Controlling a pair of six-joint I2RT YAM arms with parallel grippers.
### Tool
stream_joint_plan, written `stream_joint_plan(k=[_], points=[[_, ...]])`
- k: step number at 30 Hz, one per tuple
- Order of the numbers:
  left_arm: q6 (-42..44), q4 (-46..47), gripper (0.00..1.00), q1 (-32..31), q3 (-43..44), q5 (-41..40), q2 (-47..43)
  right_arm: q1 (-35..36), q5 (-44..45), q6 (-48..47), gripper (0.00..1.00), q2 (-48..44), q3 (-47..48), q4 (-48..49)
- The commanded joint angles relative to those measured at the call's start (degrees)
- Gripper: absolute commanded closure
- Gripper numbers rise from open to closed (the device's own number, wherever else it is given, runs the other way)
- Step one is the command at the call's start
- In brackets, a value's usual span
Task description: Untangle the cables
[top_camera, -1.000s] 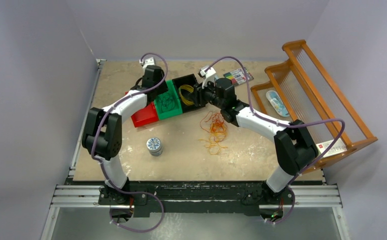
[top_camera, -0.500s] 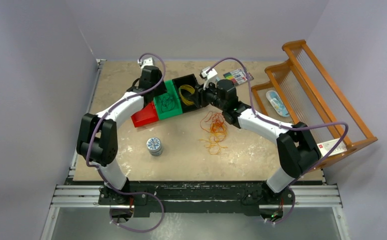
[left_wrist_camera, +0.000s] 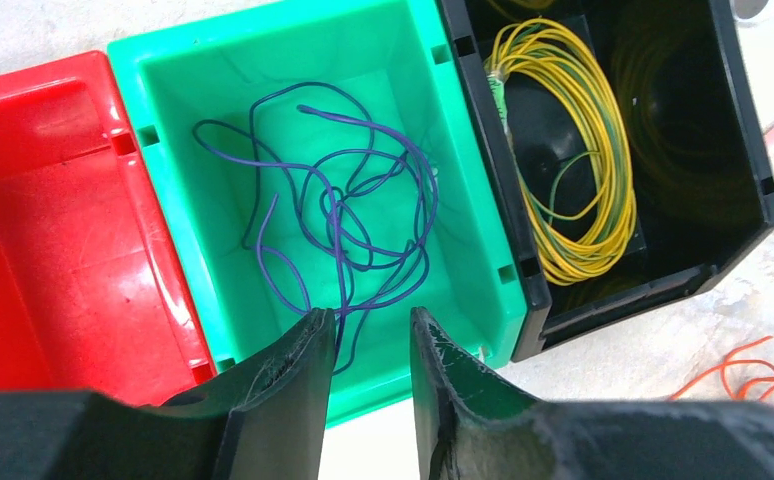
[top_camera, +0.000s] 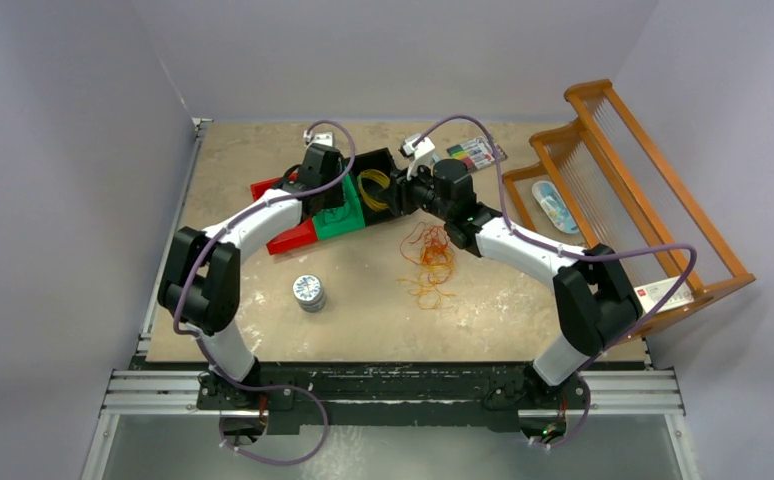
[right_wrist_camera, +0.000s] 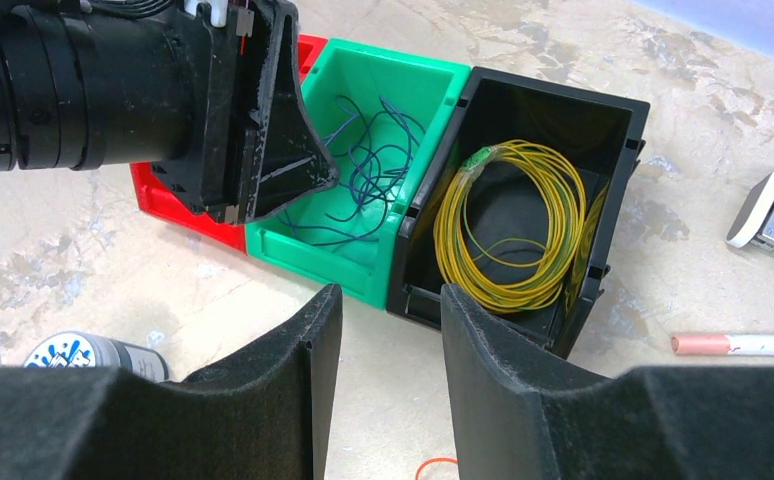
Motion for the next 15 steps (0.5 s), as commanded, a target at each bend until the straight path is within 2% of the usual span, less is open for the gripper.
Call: stream_joint_plan(k=[1, 8, 15], points=[[2.06, -1.34, 0.68, -0.28, 1.39, -3.55, -0.71, -0.11, -0.60, 0.34, 0.57, -1.18, 0.07, 1.75], [3.09, -3.07, 0.69, -1.28, 1.69, -6.08, -0.15, -0.11, -1.23, 0.38, 0.57, -0.88, 0.37, 1.79], [3.61, -2.66, 0.92, -1.46, 1.86, -6.91, 1.10, -0.11, -1.40, 0.38, 0.57, -0.93, 0.27, 1.83]])
